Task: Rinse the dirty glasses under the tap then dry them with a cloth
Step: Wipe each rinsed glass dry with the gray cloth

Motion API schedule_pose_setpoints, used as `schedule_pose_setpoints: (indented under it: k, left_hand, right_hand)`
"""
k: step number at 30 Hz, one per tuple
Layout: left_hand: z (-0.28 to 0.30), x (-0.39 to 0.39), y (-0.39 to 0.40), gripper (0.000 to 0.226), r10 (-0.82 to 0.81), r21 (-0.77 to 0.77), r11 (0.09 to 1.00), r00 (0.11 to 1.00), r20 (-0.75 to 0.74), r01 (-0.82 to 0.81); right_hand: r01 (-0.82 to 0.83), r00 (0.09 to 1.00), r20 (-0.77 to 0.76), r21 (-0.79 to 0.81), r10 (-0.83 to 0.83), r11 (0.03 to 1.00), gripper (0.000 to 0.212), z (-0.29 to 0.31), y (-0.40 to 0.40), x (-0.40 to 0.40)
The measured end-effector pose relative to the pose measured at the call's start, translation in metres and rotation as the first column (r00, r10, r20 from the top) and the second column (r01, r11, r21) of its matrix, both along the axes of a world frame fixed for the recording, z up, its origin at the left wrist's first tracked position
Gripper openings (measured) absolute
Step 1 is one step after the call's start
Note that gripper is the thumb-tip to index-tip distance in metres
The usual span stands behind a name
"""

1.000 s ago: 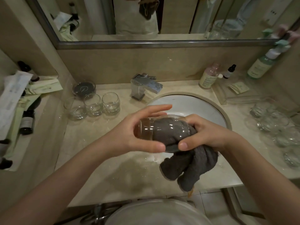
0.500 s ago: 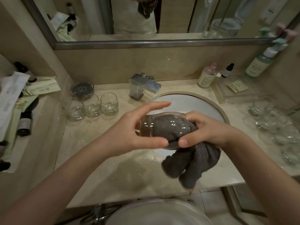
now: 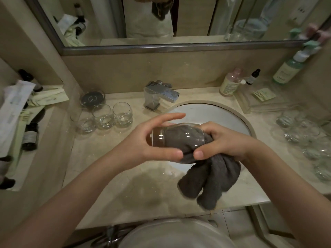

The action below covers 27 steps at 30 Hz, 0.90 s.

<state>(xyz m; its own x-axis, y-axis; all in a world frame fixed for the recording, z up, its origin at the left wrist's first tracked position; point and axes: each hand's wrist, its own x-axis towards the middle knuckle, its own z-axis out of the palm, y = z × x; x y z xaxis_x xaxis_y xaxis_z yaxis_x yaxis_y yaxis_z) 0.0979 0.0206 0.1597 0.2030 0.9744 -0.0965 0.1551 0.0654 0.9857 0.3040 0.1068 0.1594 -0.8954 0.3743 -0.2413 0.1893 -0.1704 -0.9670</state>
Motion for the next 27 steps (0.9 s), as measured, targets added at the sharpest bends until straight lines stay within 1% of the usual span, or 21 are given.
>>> schedule_pose_setpoints:
  k: [1,2,3,4,5,7,8,9,11,13,15,16,19,21,25,27]
  left_hand:
    - [0.002,-0.001,0.000,0.068,-0.014,0.085,0.996,0.995,-0.094,0.022]
    - [0.002,-0.002,0.001,0.068,-0.012,0.118,0.993,0.990,-0.142,0.029]
    - [0.002,-0.002,0.001,0.067,-0.005,0.103,0.995,0.992,-0.129,0.019]
    - [0.003,-0.003,0.002,0.066,0.001,0.059,0.998,0.997,-0.073,0.004]
    - [0.003,-0.003,0.002,0.065,0.007,-0.002,1.000,1.000,0.015,-0.007]
    - [0.003,0.000,0.004,0.061,0.045,-0.173,0.985,0.982,0.185,-0.013]
    - [0.001,0.000,0.005,0.057,0.071,-0.256,0.967,0.969,0.238,-0.008]
    - [0.000,0.001,0.006,0.051,0.092,-0.315,0.949,0.958,0.272,-0.001]
    - [-0.002,-0.001,0.007,0.043,0.098,-0.360,0.933,0.951,0.294,0.015]
    - [0.000,-0.005,0.008,0.051,0.041,-0.319,0.947,0.966,0.256,0.044]
    - [0.005,-0.010,0.010,0.061,-0.082,-0.229,0.969,0.994,0.078,0.098]
    - [0.009,-0.011,0.013,0.063,-0.132,-0.211,0.969,0.991,0.000,0.129]
    - [0.013,-0.010,0.022,0.063,-0.213,-0.252,0.950,0.973,-0.084,0.186]
    - [0.009,-0.007,0.029,0.060,-0.213,-0.258,0.950,0.970,-0.117,0.178]
    - [-0.005,-0.009,0.036,0.059,-0.144,-0.270,0.957,0.982,-0.123,0.106]
    - [-0.013,-0.012,0.038,0.058,-0.124,-0.280,0.956,0.986,-0.111,0.088]
  right_hand:
    - [0.019,1.000,-0.007,-0.065,-0.019,0.998,0.020,-0.003,0.000,0.000]
    - [0.027,1.000,-0.007,-0.100,-0.028,0.995,0.022,-0.005,0.001,0.000]
    - [0.030,1.000,-0.002,-0.097,-0.030,0.995,0.024,-0.006,0.001,0.000]
    - [0.035,0.999,0.008,-0.074,-0.035,0.997,0.025,-0.005,0.000,-0.002]
    - [0.041,0.999,0.017,-0.043,-0.040,0.998,0.025,-0.004,0.000,-0.003]
    - [0.026,0.999,0.023,0.030,-0.026,0.999,0.022,0.003,0.000,-0.005]
    - [0.007,1.000,0.030,0.067,-0.009,0.998,0.020,0.006,0.000,-0.006]
    - [-0.011,0.999,0.041,0.097,0.007,0.995,0.019,0.008,0.000,-0.007]
    - [-0.031,0.998,0.053,0.122,0.024,0.992,0.016,0.010,0.002,-0.008]
    - [-0.037,0.998,0.045,0.119,0.032,0.992,0.016,0.010,0.003,-0.006]
    - [-0.052,0.998,0.041,0.117,0.048,0.992,0.014,0.010,0.002,-0.006]
    - [-0.060,0.997,0.048,0.122,0.055,0.991,0.013,0.010,0.002,-0.006]
    - [-0.084,0.993,0.088,0.127,0.073,0.988,0.012,0.009,0.000,-0.009]
    - [-0.065,0.993,0.104,0.124,0.052,0.990,0.016,0.005,0.000,-0.010]
    - [0.077,0.990,0.103,0.154,-0.094,0.985,0.032,-0.005,0.000,-0.009]
    - [0.151,0.980,0.103,0.161,-0.169,0.975,0.029,-0.011,0.000,-0.007]
